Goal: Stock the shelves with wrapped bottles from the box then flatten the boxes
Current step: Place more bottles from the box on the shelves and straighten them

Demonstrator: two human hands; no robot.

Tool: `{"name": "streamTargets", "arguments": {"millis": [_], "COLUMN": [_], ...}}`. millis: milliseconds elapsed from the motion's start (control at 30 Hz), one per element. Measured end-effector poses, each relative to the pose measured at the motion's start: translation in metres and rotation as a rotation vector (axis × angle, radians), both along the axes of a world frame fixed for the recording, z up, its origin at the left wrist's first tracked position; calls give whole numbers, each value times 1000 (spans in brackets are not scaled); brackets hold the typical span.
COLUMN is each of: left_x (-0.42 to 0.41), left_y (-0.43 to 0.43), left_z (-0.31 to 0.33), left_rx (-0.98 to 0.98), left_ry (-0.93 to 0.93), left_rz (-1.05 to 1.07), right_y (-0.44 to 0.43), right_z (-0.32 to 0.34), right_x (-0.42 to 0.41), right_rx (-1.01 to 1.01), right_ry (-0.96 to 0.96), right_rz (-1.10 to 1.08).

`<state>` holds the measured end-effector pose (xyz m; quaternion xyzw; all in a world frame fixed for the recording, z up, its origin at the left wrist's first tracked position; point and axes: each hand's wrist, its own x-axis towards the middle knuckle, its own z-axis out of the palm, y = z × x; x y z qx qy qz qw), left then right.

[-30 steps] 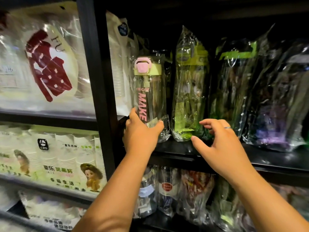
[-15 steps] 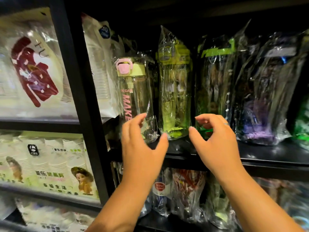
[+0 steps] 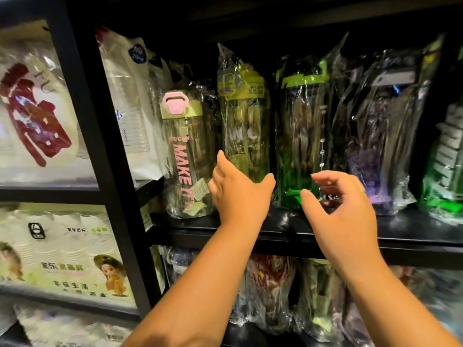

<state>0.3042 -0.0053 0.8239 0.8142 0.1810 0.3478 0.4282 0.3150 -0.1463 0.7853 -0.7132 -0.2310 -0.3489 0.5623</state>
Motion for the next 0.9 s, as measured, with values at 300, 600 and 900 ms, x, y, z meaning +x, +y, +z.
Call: {"name": "streamTargets", "arguments": {"millis": [300, 600, 900], "left_x": [12, 8, -18], "left_y": [1, 2, 8], "left_z": [-6, -3, -9], "left_rx": [42, 53, 106], "left_ry": [-4, -49, -81], "left_rz": [118, 84, 44], "right_y": [0, 0, 0], "right_z": [-2, -1, 0], "right_x": [1, 1, -1], "right_rx": [40, 50, 41], "right_ry": [11, 32, 48], "right_rz": [48, 60, 51]}}
